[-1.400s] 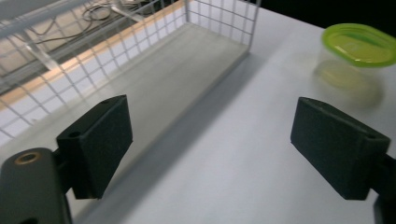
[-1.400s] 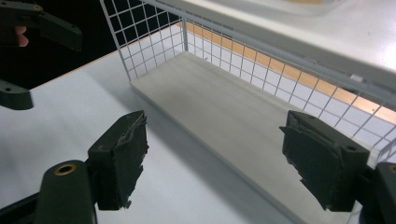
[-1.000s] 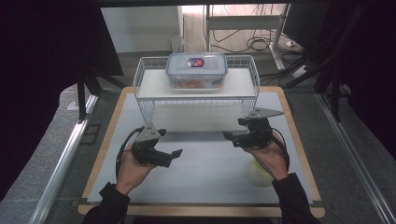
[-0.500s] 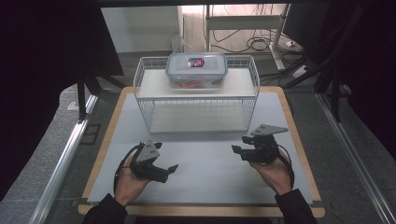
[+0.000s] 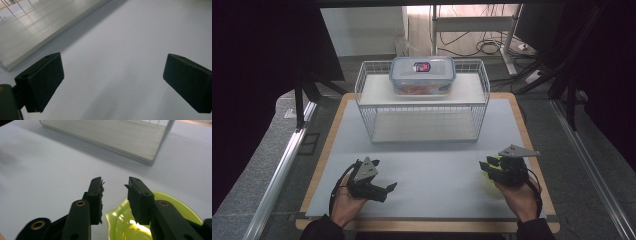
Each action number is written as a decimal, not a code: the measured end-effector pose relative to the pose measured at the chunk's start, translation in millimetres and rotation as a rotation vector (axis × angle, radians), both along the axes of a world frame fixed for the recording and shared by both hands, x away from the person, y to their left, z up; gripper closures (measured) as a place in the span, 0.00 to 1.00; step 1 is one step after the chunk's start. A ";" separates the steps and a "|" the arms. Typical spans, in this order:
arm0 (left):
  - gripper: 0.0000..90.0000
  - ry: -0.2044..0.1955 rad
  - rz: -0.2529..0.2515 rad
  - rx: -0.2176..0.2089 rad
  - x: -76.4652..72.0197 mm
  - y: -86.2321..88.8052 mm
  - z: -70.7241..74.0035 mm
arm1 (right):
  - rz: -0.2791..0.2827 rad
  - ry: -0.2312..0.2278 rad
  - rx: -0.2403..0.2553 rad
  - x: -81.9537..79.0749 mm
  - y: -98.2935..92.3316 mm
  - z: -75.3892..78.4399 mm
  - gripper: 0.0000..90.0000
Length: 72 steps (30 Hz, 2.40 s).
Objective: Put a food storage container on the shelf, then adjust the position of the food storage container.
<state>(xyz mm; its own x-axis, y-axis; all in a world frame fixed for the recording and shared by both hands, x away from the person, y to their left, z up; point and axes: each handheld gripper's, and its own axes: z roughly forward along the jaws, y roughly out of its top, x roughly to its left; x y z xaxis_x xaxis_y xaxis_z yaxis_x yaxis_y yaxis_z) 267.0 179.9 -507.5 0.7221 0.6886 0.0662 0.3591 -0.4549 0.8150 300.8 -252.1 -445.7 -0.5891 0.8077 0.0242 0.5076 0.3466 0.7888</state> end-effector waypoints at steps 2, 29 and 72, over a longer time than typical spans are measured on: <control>0.03 -0.002 0.005 0.001 -0.5 0.8 -2.7 | -0.020 0.002 -0.007 -2.7 -7.3 -1.7 0.78; 0.05 -0.107 -0.020 0.008 -9.1 -1.4 -0.1 | -0.306 -0.014 -0.017 -5.8 -82.8 -16.7 1.00; 0.05 -0.059 -0.019 -0.010 -5.4 -4.8 -5.1 | -0.167 0.140 0.058 3.9 -12.2 -40.5 1.00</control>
